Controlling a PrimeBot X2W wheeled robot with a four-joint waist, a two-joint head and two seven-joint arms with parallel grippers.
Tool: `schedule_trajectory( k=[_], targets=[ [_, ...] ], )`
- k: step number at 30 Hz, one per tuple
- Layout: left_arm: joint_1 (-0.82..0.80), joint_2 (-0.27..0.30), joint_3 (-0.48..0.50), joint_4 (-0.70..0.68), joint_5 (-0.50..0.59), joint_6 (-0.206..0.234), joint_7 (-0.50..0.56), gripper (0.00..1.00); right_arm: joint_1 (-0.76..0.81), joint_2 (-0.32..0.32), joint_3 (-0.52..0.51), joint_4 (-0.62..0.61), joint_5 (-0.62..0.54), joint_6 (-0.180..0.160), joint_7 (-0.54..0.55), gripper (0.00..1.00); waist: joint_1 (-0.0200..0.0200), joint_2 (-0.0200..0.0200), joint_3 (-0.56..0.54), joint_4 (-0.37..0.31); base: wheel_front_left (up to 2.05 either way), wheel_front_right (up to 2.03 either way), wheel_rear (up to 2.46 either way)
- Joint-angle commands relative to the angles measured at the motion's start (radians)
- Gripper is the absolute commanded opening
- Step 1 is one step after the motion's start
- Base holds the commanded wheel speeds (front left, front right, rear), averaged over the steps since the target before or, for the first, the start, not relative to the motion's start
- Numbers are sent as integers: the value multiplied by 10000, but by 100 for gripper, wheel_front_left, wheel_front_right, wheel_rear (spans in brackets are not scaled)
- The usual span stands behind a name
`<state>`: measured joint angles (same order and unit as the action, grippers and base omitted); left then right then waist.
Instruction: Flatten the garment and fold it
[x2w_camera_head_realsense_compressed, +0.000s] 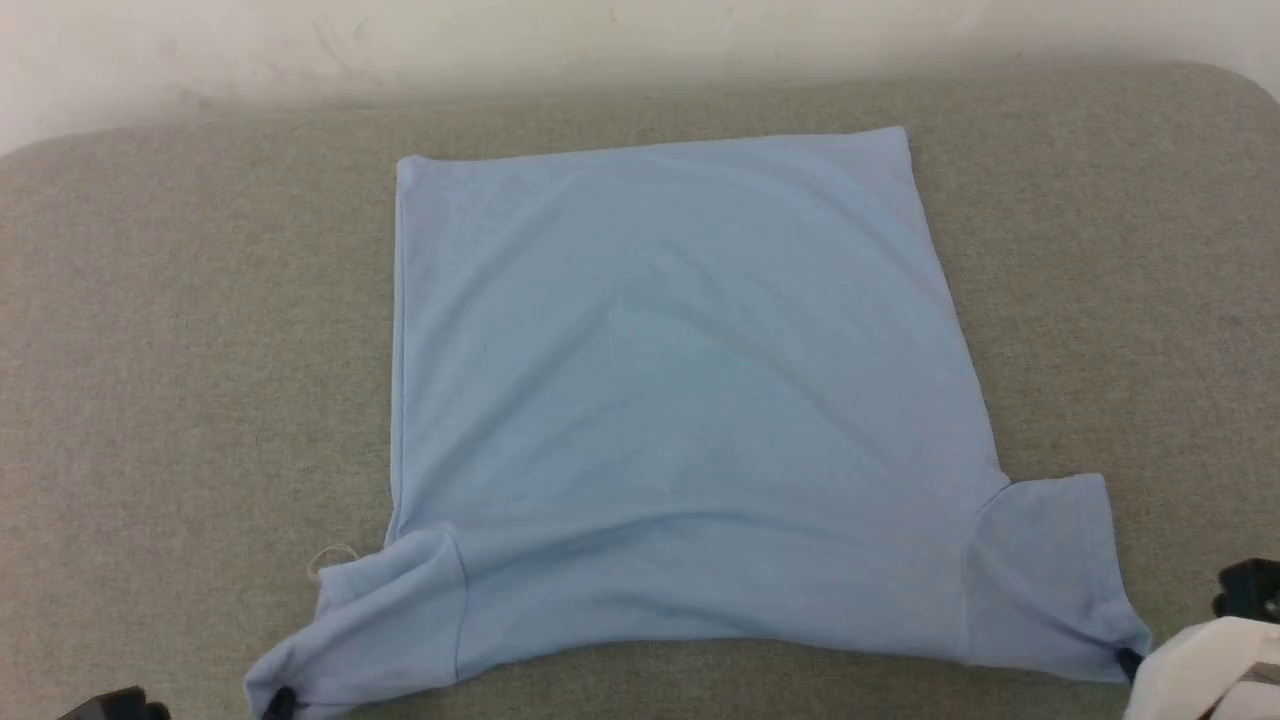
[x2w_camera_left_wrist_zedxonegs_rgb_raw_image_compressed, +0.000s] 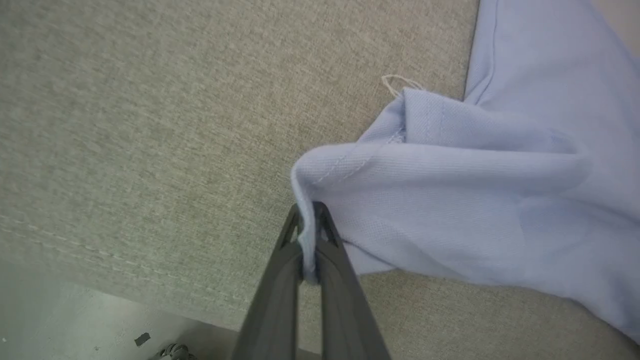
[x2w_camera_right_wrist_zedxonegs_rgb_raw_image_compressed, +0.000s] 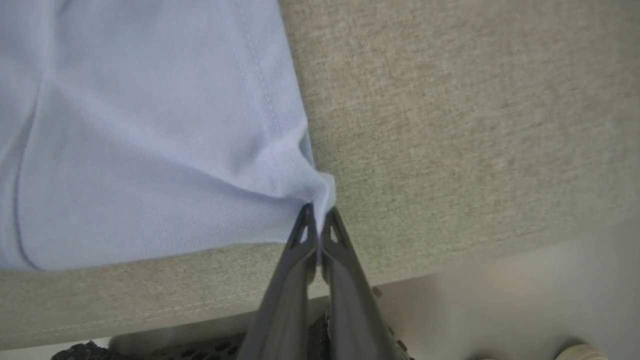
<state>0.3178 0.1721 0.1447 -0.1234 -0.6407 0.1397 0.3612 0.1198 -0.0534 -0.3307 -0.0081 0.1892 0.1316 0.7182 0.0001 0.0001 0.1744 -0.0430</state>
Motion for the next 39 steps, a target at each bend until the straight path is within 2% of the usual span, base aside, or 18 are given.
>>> schedule_trajectory(
  k=[1, 5, 6, 7, 8, 15, 20, 24, 27, 32, 39],
  targets=[
    [-198, -41, -47, 48, 13, -88, -87, 0, -253, 25, 97, 373, 63, -9, -263, 0, -1, -1, 22, 24, 0, 0, 0],
    [-368, -85, -184, 133, 18, -197, -218, 0, -569, 28, 264, 1264, 67, -9, -634, 0, -1, -1, 26, 133, 0, 0, 0],
    [-397, -98, -203, 134, 18, -223, -266, 0, -603, 29, 275, 1367, 51, -9, -655, 23, -1, -1, 24, 168, 0, 0, 0],
    [-417, -117, -212, 123, 11, -247, -327, 0, -619, 29, 279, 1422, 47, -9, -660, 52, -1, -1, 19, 199, 0, 0, 0],
    [-431, -127, -219, 118, 20, -258, -382, 0, -621, 29, 265, 1448, 53, -9, -654, 100, -1, -1, 18, 236, 0, 0, 0],
    [-441, -117, -412, 39, 124, -305, -433, 0, -619, 10, -141, 631, 108, -9, -936, 100, -1, -1, 0, 497, 0, 0, 0],
    [-469, -94, -542, -36, 217, -286, -414, 0, -1100, 24, -66, -460, 647, -9, -2394, 100, -1, -1, 78, 781, 0, 0, 0],
    [-620, -90, -659, -198, 256, -288, -390, 0, -2047, -29, 339, -535, 614, -9, -3831, 100, -1, -1, 300, 1083, 0, 0, 0],
    [-776, -93, -745, -374, 295, -288, -399, 0, -3212, -271, 634, -18, 482, -9, -4699, 100, -1, -1, 621, 1311, 0, 0, 0],
    [-1128, -174, -963, -642, 302, -347, -433, 0, -5653, -784, 825, 1798, 325, -9, -5460, 100, -1, -1, 1337, 1782, 0, 0, 0],
    [-1724, -246, -1157, -590, 294, -497, -639, 0, -8800, -1706, 771, 4578, -43, -9, -4997, 100, -1, -1, 2484, 2579, 0, 0, 0]
  ],
)
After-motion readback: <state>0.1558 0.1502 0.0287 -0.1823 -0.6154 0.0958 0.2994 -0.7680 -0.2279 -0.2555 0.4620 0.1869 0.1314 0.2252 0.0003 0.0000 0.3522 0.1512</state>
